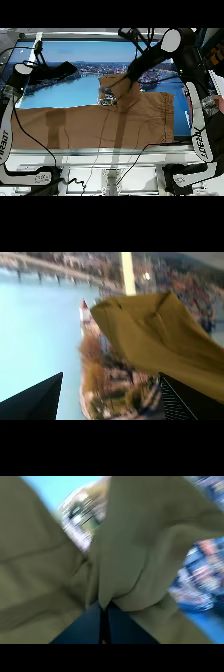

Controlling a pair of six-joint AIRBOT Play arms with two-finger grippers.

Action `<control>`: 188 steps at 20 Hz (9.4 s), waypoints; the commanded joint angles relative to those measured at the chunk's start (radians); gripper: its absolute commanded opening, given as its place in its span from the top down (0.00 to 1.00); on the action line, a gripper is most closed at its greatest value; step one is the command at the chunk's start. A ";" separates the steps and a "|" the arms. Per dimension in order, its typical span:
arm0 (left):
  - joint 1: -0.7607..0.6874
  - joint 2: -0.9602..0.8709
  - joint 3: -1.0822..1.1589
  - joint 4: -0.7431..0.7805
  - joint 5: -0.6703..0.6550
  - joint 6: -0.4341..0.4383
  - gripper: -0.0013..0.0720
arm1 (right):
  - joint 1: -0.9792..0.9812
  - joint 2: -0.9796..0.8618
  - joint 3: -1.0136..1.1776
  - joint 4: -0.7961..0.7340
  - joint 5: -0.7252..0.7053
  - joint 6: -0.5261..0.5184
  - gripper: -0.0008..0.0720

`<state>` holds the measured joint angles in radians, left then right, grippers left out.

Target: Fold the clothes and pants, and hang the long-sleeved shirts on hangers.

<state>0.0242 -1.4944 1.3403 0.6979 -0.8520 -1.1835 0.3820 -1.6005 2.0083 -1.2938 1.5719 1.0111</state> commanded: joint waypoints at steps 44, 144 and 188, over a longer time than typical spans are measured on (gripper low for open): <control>-0.357 -0.406 0.176 -0.070 0.519 -0.215 0.96 | 0.000 0.015 -0.049 0.074 0.054 0.097 0.42; 0.273 -0.517 0.551 0.849 -0.004 -0.492 0.07 | -0.803 -0.222 -0.729 0.380 -0.530 0.096 0.95; 0.217 -0.359 0.629 0.792 -0.063 -0.347 0.03 | -0.803 -0.216 -0.729 0.440 -0.567 0.097 0.95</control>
<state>0.2550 -1.7672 1.9747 1.5555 -0.8974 -1.5059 -0.4210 -1.8164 1.2781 -0.8543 1.0061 1.1091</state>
